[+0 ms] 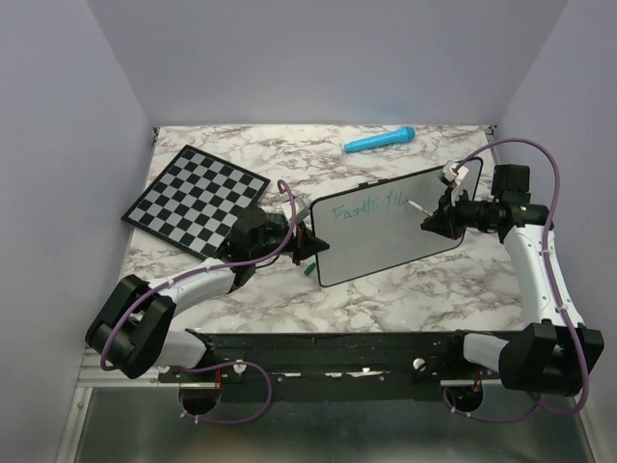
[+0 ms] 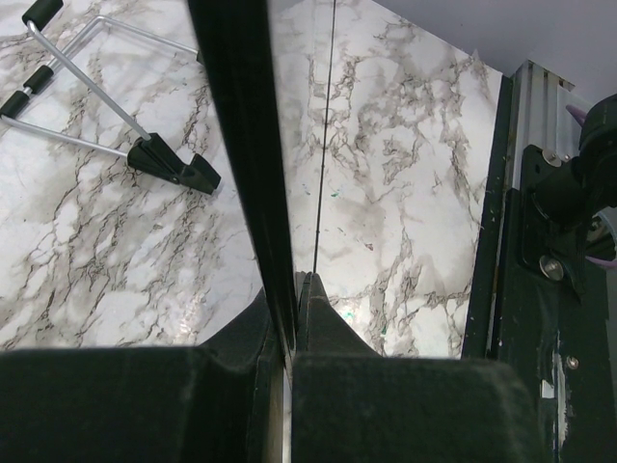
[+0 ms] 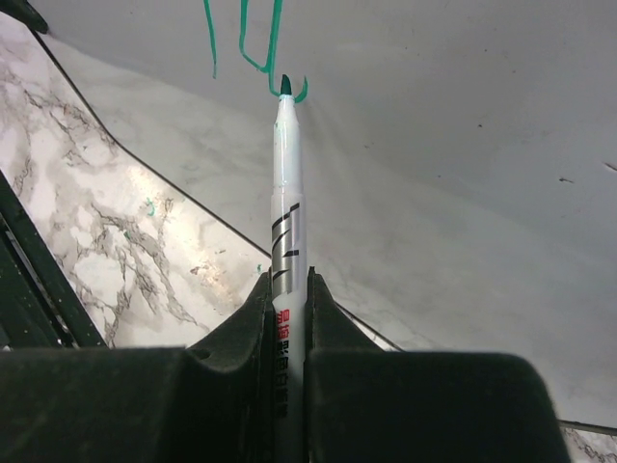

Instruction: Write a sentence on the whiteboard

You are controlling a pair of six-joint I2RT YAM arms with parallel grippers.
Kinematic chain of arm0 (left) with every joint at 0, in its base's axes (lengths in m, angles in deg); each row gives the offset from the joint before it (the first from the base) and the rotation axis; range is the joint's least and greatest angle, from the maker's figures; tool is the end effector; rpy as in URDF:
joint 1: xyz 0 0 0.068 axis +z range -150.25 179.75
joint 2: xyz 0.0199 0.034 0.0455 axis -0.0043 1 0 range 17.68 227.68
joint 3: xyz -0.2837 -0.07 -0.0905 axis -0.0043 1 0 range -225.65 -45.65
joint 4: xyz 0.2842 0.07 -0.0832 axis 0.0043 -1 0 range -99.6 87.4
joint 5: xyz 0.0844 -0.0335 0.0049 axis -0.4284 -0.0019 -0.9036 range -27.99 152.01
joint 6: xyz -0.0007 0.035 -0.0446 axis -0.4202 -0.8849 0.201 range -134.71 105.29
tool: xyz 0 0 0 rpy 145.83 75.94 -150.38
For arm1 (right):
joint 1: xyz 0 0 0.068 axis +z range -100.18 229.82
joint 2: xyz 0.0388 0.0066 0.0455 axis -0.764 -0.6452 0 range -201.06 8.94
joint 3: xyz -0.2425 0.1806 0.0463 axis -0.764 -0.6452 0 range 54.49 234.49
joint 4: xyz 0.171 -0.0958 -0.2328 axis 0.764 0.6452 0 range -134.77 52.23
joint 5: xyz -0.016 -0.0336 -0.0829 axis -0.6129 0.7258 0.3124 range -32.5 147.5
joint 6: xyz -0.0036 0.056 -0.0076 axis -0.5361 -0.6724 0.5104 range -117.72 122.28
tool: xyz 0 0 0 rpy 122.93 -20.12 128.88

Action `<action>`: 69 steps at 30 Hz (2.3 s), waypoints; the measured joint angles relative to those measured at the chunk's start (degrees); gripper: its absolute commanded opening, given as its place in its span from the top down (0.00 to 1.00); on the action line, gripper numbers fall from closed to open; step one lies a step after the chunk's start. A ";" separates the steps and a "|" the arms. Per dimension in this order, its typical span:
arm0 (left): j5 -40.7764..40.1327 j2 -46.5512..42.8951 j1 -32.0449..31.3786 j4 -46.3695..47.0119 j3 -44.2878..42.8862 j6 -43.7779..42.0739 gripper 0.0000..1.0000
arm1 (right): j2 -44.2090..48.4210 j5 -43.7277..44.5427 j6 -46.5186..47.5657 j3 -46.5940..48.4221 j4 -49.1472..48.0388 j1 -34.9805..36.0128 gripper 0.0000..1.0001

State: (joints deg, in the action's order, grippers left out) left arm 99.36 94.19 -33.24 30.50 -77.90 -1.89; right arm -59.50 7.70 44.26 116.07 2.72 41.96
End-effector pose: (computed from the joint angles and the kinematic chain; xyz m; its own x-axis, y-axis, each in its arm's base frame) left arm 0.2418 -0.1856 0.2233 -0.3651 0.0266 -0.9306 0.8728 0.3576 -0.3322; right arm 0.2655 -0.0061 0.3347 -0.3625 -0.3858 -0.8484 -0.8006 0.5949 0.0715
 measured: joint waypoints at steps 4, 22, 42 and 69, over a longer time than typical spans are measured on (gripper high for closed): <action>0.31 0.17 0.15 -0.24 -0.24 -0.17 1.00 | -0.15 -0.02 -0.59 0.09 -0.57 0.68 1.00; 1.11 0.76 0.42 -1.18 -1.07 -0.17 1.00 | -1.90 0.72 -2.91 1.05 -2.86 1.40 0.99; 1.11 0.87 0.63 -1.51 -1.11 0.35 1.00 | -1.92 4.37 -5.55 1.88 -3.67 1.42 1.00; 1.70 1.68 0.79 -2.12 -2.10 0.11 1.00 | -4.11 2.60 -2.05 4.66 -0.92 3.26 1.00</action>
State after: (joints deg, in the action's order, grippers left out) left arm 101.06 95.87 -32.45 28.38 -80.00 -1.78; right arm -63.61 10.30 42.20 120.73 1.80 45.22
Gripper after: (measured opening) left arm 0.061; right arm 0.148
